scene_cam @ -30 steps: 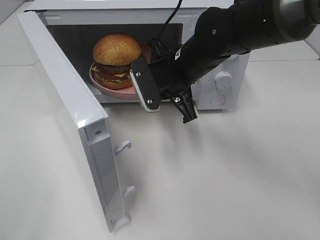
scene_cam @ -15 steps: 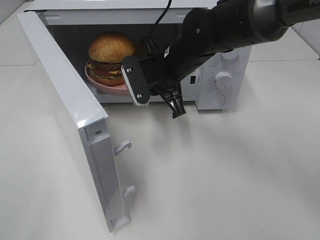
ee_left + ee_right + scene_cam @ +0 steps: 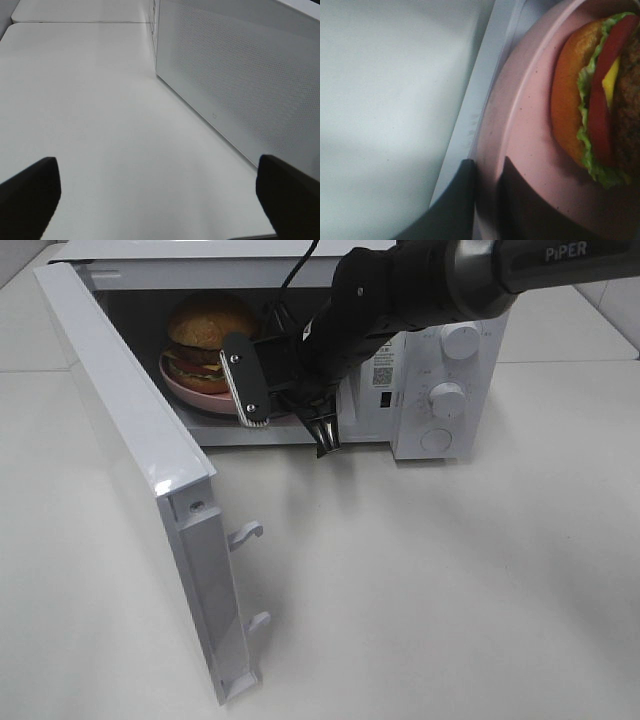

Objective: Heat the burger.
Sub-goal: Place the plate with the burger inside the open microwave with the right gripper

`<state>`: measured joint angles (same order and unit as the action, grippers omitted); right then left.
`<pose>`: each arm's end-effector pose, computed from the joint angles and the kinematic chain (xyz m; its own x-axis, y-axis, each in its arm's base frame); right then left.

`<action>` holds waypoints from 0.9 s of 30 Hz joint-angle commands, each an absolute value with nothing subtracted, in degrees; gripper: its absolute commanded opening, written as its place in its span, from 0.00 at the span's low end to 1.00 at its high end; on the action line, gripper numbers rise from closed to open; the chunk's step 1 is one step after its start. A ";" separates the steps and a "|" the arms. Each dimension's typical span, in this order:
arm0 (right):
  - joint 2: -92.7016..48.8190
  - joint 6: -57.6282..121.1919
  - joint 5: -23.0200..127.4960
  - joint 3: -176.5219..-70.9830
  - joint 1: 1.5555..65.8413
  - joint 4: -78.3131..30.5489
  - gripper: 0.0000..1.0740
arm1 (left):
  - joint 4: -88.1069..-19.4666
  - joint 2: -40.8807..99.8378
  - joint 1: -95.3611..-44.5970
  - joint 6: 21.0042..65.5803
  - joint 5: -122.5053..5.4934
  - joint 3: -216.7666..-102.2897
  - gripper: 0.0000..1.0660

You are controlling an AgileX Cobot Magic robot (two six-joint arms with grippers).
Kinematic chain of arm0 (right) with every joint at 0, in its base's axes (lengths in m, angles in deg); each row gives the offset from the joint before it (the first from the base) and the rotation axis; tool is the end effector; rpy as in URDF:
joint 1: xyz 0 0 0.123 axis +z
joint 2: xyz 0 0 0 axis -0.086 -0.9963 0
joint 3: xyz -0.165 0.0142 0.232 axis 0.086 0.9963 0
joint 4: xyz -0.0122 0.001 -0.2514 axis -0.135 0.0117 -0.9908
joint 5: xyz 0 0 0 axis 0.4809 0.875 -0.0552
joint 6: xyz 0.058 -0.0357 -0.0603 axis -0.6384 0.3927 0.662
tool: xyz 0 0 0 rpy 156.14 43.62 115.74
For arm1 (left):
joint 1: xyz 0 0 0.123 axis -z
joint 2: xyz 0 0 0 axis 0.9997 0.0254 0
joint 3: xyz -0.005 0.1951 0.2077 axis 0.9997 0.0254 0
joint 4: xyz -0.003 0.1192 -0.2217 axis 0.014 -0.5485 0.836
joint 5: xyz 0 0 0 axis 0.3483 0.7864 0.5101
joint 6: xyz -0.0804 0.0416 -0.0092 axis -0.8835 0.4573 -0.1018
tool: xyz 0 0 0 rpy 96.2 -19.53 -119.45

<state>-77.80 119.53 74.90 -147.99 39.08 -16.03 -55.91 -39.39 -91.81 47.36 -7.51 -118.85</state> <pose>0.4002 0.2764 0.1709 0.5290 -0.8432 -0.0964 -0.6540 -0.3326 -0.6794 -0.0088 -0.0179 0.2814 -0.4424 0.0079 -0.8968 0.1298 0.9900 -0.0553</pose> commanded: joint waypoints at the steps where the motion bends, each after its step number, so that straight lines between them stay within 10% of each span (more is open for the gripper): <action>1: -78.43 116.44 71.98 -151.48 38.74 -17.41 0.04 | -55.68 -40.02 -91.81 47.36 -8.31 -118.85 0.92; 17: -81.93 109.62 74.27 -155.55 38.74 -22.74 0.08 | -55.68 -40.02 -91.81 47.36 -8.31 -118.85 0.92; 27: -81.93 105.38 74.50 -155.44 38.74 -24.80 0.29 | -55.68 -40.02 -91.81 47.36 -8.31 -118.85 0.92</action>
<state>-82.62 106.70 75.30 -154.75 38.97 -24.46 -55.91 -39.39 -91.81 47.36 -7.51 -118.85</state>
